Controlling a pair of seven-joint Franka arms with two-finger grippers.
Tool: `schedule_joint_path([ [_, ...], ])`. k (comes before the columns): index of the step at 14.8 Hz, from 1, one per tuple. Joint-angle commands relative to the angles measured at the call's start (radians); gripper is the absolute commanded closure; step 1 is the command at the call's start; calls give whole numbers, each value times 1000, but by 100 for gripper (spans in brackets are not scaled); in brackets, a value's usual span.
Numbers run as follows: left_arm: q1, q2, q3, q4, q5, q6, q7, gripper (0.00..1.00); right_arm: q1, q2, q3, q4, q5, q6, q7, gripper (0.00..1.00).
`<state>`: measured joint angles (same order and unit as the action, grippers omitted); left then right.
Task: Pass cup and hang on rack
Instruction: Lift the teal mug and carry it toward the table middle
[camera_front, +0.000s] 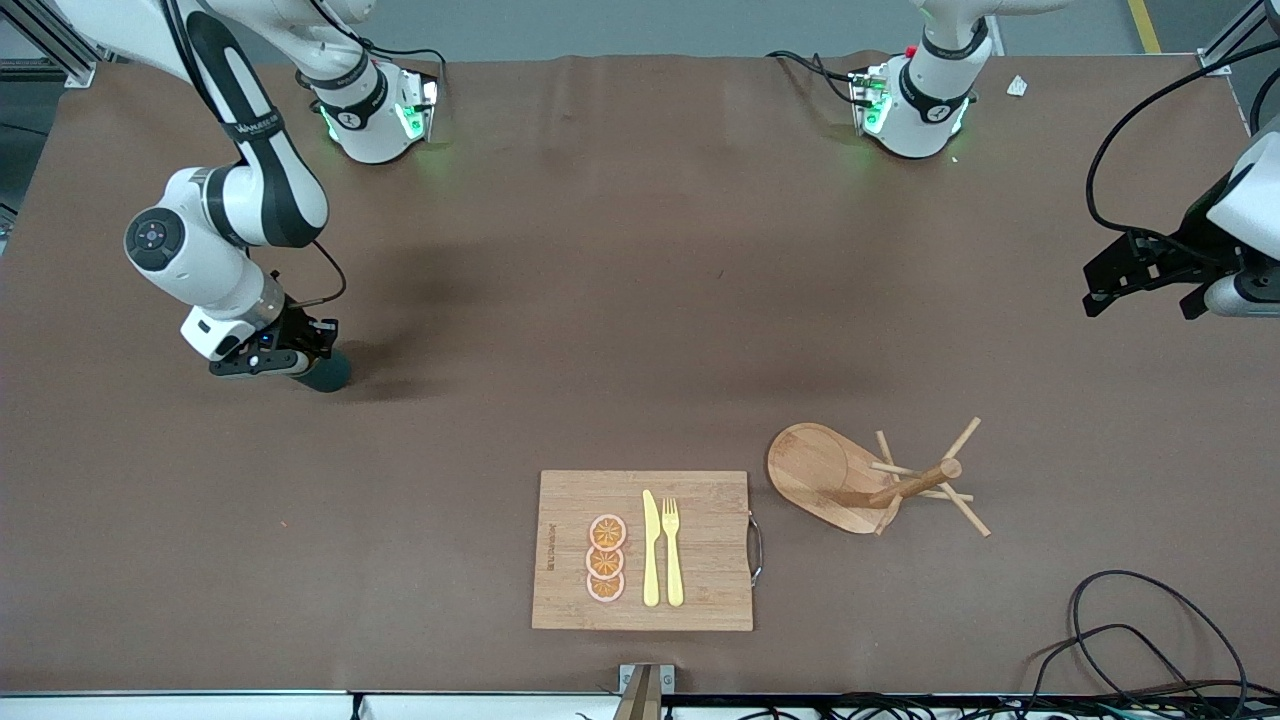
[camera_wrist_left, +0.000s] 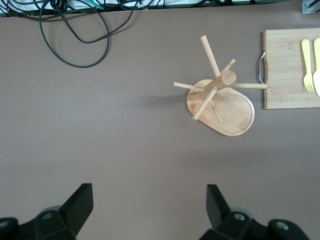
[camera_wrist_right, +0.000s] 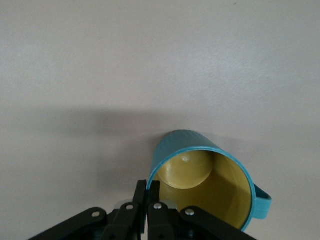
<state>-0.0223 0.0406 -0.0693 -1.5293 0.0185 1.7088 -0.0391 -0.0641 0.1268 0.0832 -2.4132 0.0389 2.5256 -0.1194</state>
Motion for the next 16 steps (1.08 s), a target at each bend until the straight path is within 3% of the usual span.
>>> schedule_joint_path([
  [1,-1,-5,-3,-5,3,14,-4,0,79,-93,6,-9,15,-97,140,100],
  [5,1,-5,-3,-5,3,14,-4,0,240,-151,4,92,13,-253,418,100],
  [10,2,-5,-3,-5,3,14,-4,0,513,-144,4,186,12,-272,948,100],
  [16,2,-4,-3,-5,1,15,-4,0,797,143,0,520,-22,-312,1381,100],
])
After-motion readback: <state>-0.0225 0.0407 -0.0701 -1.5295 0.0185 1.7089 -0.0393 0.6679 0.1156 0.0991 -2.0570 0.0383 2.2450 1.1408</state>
